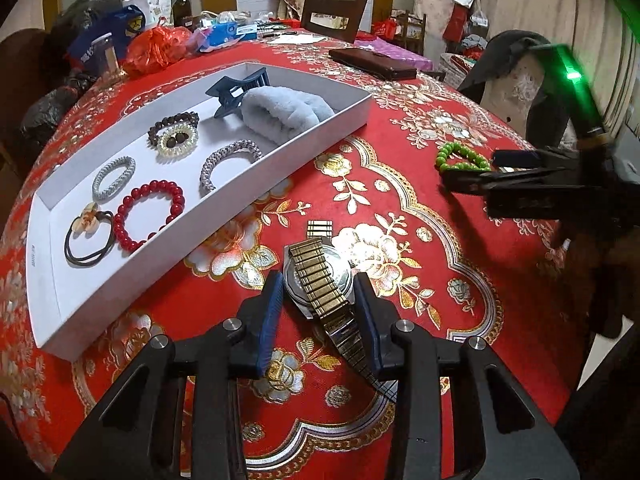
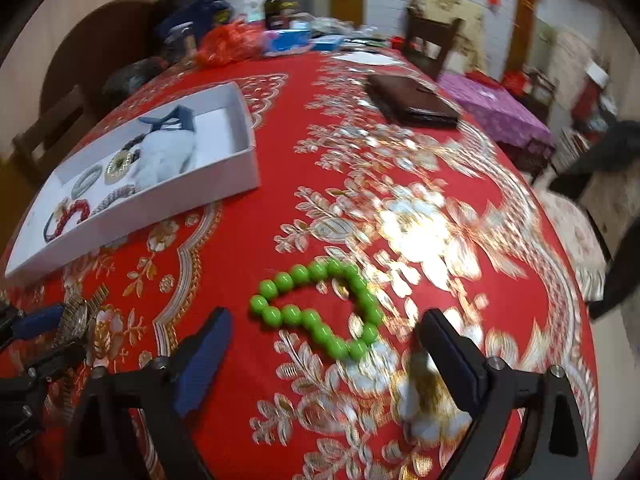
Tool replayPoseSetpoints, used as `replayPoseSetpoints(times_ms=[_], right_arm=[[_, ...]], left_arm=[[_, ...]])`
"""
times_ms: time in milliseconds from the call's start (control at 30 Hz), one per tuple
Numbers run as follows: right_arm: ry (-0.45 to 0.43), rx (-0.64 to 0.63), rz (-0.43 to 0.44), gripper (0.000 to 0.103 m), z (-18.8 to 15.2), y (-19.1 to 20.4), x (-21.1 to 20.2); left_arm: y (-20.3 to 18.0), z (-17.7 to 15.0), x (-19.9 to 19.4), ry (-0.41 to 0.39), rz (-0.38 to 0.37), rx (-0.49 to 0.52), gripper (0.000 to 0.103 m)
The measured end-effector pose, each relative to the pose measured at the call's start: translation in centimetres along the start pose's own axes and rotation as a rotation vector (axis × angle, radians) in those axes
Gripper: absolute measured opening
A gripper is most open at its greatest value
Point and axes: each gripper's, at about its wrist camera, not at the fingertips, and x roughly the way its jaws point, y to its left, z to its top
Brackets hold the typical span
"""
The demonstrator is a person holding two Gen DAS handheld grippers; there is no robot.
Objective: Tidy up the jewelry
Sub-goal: 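Grasp the gold watch with the left tool, then grasp the green bead bracelet with the right tool while the left holds the watch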
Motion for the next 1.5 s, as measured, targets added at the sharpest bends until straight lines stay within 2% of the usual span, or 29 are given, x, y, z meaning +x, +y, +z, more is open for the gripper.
replayPoseSetpoints(times_ms=[67, 100, 167, 200, 300, 333, 367, 400, 500, 733, 767, 800, 833, 933, 1300, 1367, 1433, 1500], right_arm=[[0.005, -0.004, 0.007, 0.099, 0.2, -0.2, 0.2], [0.002, -0.001, 0.009, 0.094, 0.2, -0.3, 0.2], [-0.042, 0.037, 0.077, 0.087, 0.3, -0.9, -0.5], [-0.061, 0.056, 0.077, 0.087, 0.4, -1.3, -1.0], [-0.073, 0.106, -0.044, 0.086, 0.6, -2.7, -1.4], [-0.07, 0.148, -0.053, 0.084, 0.4, -3.6, -1.4], [-0.06, 0.176, -0.046, 0.075, 0.3, -4.2, -1.2], [-0.03, 0.183, -0.043, 0.072, 0.2, -4.5, -0.6], [-0.025, 0.072, -0.107, 0.068, 0.4, -3.0, -0.6], [-0.029, 0.073, -0.061, 0.071, 0.1, -3.4, -0.7], [-0.023, 0.072, -0.077, 0.084, 0.1, -3.4, -0.6], [-0.014, 0.081, -0.105, 0.103, 0.2, -3.5, -0.3], [0.008, 0.104, -0.144, 0.103, 0.1, -3.8, 0.1], [0.022, 0.149, -0.122, 0.103, 0.2, -4.7, 0.3], [0.029, 0.154, -0.117, 0.103, 0.1, -4.5, 0.2], [0.035, 0.126, -0.097, 0.103, 0.0, -3.7, 0.1], [0.025, 0.048, -0.046, 0.103, -0.1, -2.0, 0.1], [0.0, 0.005, -0.017, 0.091, -0.1, -1.4, -0.1]], left_arm=[[0.1, -0.1, -0.1, 0.0, 0.0, -0.001, 0.035], [0.1, -0.1, -0.1, 0.0, 0.0, 0.0, 0.035], [0.1, -0.1, -0.1, 0.0, -0.003, -0.003, 0.035], [0.1, 0.0, -0.1, 0.0, -0.003, -0.002, 0.035], [0.1, 0.0, -0.1, 0.0, -0.001, -0.001, 0.035], [0.1, 0.0, -0.1, 0.0, -0.001, -0.002, 0.035], [0.1, 0.0, -0.1, 0.0, 0.0, -0.001, 0.035], [0.1, 0.0, -0.1, 0.0, 0.0, -0.001, 0.035], [0.1, 0.0, -0.1, 0.0, 0.0, -0.001, 0.035], [0.1, 0.0, -0.1, 0.0, 0.001, 0.0, 0.036], [0.1, 0.0, -0.1, 0.0, 0.001, 0.0, 0.036], [0.1, 0.0, -0.1, 0.0, 0.001, 0.0, 0.036], [0.1, 0.0, -0.1, 0.0, 0.001, 0.0, 0.036], [0.1, 0.0, -0.1, 0.0, 0.003, 0.001, 0.036], [0.1, 0.0, -0.1, 0.0, 0.003, 0.002, 0.036], [0.1, 0.0, -0.1, 0.0, 0.004, 0.002, 0.037], [0.1, 0.0, -0.1, 0.0, 0.004, 0.003, 0.037], [0.1, 0.0, 0.0, 0.0, 0.004, 0.002, 0.037]])
